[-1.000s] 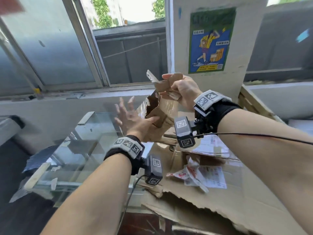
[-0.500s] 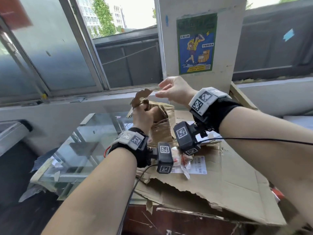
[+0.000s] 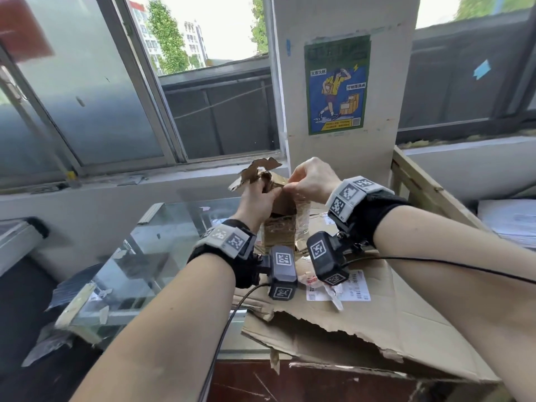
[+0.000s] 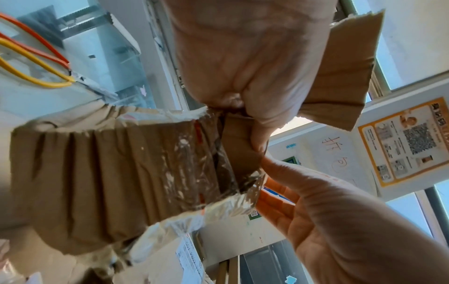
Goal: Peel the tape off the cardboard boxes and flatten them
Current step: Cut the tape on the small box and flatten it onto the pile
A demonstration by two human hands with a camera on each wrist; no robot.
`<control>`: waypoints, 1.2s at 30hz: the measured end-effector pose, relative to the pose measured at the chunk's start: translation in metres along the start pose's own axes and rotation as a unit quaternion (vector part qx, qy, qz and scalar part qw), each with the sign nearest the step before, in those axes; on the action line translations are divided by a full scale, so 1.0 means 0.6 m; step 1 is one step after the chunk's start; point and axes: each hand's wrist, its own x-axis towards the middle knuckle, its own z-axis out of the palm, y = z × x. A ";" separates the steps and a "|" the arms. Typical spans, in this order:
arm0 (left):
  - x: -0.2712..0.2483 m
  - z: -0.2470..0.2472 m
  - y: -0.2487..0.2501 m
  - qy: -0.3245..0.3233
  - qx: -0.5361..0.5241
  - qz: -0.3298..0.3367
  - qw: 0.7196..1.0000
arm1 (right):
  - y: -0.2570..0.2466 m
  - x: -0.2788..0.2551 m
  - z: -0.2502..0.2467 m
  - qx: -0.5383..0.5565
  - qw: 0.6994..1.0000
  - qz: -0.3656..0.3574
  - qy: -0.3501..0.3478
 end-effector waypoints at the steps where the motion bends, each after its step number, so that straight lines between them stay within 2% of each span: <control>1: 0.000 -0.002 0.000 -0.001 -0.001 0.000 1.000 | -0.003 -0.001 0.002 0.002 1.000 -0.002 0.012; 7: 0.007 -0.014 -0.006 -0.013 -0.007 0.011 1.000 | -0.015 -0.002 0.020 0.010 0.997 -0.013 0.069; 11: 0.006 -0.017 -0.009 -0.015 -0.017 0.022 0.999 | -0.013 0.005 0.029 0.088 0.991 0.018 0.099; 17: 0.009 -0.021 -0.018 -0.023 -0.009 0.032 0.999 | -0.010 0.010 0.042 0.208 0.966 0.103 0.118; 20: 0.007 -0.021 -0.016 -0.031 -0.004 0.027 0.999 | -0.012 0.010 0.039 0.203 0.969 0.111 0.088; 23: 0.005 -0.018 -0.019 -0.046 0.004 0.021 0.999 | -0.018 0.005 0.030 0.155 0.987 0.027 0.015; 25: 0.005 -0.017 -0.020 -0.054 -0.002 0.020 0.998 | -0.021 0.001 0.030 0.108 0.994 -0.019 -0.005; 31: 0.008 -0.023 -0.022 -0.073 -0.001 0.030 0.997 | 0.007 0.003 0.035 0.109 0.994 -0.028 -0.006; 36: 0.009 -0.018 -0.027 -0.068 0.021 0.041 0.997 | 0.020 0.006 0.028 0.172 0.984 0.023 -0.045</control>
